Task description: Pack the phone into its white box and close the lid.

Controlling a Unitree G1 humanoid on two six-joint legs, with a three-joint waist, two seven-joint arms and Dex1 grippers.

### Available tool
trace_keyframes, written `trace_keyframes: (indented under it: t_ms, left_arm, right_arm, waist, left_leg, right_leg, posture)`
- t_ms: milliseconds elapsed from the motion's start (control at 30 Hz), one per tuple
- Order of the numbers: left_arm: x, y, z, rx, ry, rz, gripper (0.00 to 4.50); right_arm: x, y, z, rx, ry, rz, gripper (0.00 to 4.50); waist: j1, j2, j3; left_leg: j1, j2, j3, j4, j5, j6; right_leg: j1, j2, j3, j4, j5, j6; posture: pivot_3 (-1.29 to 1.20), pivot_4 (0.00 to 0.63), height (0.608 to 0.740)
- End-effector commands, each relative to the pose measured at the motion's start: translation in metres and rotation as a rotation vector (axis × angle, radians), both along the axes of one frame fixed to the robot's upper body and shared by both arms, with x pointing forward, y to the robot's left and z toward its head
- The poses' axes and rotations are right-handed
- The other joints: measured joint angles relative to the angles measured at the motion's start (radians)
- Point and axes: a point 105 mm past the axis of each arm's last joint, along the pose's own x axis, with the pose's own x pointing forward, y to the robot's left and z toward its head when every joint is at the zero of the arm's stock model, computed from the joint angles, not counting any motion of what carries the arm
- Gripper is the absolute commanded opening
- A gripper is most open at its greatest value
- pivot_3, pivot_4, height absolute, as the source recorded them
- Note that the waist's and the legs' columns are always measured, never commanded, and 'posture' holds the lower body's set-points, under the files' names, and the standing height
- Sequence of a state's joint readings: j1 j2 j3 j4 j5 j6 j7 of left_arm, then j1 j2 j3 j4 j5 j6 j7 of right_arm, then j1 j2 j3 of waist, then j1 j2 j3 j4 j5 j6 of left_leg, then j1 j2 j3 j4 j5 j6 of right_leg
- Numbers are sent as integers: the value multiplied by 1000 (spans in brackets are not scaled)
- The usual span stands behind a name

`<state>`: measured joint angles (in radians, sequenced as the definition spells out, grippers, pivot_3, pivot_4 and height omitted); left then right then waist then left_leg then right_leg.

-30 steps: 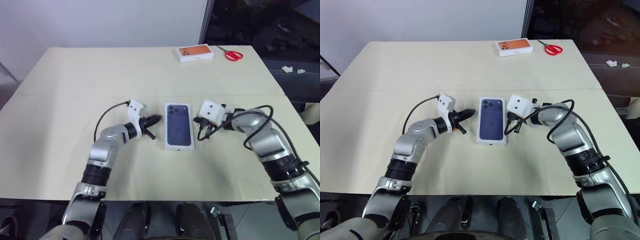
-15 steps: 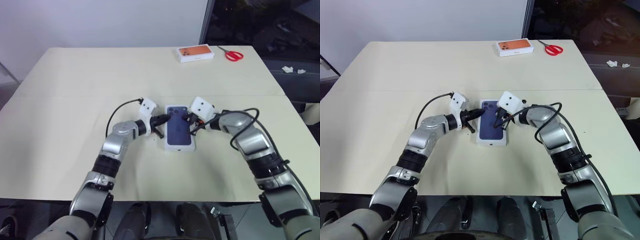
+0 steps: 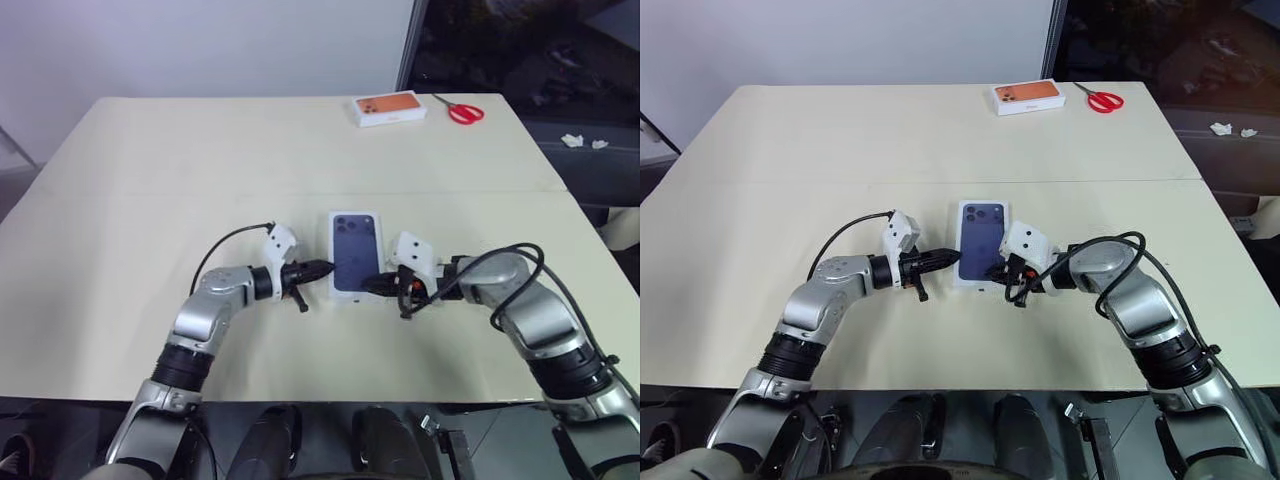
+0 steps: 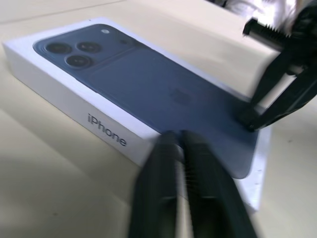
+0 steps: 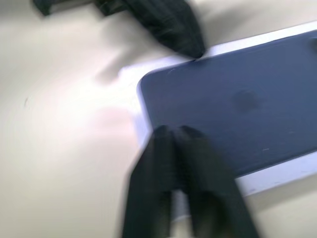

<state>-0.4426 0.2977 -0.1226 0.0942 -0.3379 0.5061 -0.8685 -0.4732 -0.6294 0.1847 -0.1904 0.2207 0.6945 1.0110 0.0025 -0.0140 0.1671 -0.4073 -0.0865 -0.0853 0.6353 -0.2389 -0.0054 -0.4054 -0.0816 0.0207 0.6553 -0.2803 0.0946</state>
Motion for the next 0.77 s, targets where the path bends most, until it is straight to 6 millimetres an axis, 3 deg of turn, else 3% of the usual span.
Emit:
trace_keyframes:
  t_ms: [33, 167, 267, 467, 767]
  left_arm:
    - [8, 27, 33, -23, -98, 67, 2344]
    - [8, 69, 54, -12, -168, 130, 4448]
    - [6, 99, 59, 2, -173, 174, 4485]
    - [-4, 149, 45, 110, -177, 246, 4485]
    - [-26, 194, 40, 186, -156, 343, 4485]
  right_arm:
    - [15, -6, 33, 80, -89, -58, 2428]
    - [18, -17, 43, 110, -106, -74, 4495]
    - [18, -26, 46, 110, -122, -72, 4500]
    - [16, -52, 53, 76, -165, -54, 4500]
    - [4, -82, 38, 28, -140, -83, 4500]
  waist:
    - [-2, 0, 0]
    - [-5, 0, 0]
    - [-9, 0, 1]
    - [-14, 0, 1]
    - [-14, 0, 1]
  left_leg:
    - [0, 0, 0, 0, 0, 0]
    - [-2, 0, 0, -1, 0, 0]
    - [-1, 0, 0, -1, 0, 0]
    - [-1, 0, 0, -2, 0, 0]
    - [-1, 1, 1, -3, 0, 0]
  right_leg:
    - [-1, 0, 0, 0, 0, 0]
    - [-2, 0, 0, 0, 0, 0]
    - [-2, 0, 0, 0, 0, 0]
    - [-2, -1, 0, -1, 0, 0]
    - [-2, -1, 1, -1, 0, 0]
  posture:
    - [0, 150, 740]
    - [0, 150, 740]
    - [0, 150, 740]
    - [0, 150, 740]
    - [0, 150, 740]
